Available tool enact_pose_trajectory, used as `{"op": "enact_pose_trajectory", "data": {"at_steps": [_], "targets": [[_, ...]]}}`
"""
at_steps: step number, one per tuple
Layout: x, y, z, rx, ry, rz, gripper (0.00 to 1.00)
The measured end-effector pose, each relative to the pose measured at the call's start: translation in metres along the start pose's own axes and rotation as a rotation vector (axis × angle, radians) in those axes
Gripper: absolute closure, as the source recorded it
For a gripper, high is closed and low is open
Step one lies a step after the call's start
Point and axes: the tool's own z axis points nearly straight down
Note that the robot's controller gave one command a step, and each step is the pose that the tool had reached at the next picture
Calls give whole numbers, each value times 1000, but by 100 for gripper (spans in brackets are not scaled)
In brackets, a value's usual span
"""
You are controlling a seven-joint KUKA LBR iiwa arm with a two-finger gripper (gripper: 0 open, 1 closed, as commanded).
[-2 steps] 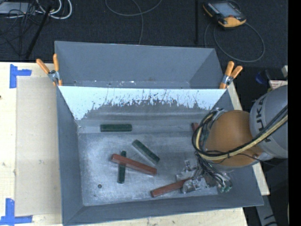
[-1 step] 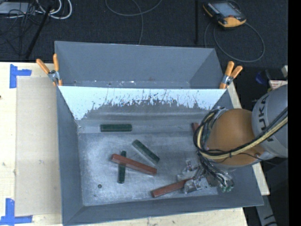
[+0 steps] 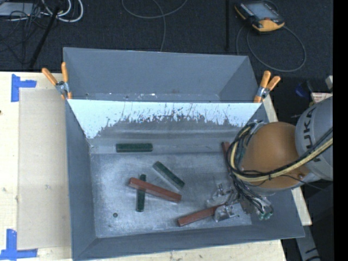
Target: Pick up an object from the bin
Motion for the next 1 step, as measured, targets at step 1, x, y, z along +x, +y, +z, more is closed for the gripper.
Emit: {"op": "enact_pose_trajectory", "data": {"at_steps": [1], "targets": [[-1,0,-13,1,-3,-1,100]]}}
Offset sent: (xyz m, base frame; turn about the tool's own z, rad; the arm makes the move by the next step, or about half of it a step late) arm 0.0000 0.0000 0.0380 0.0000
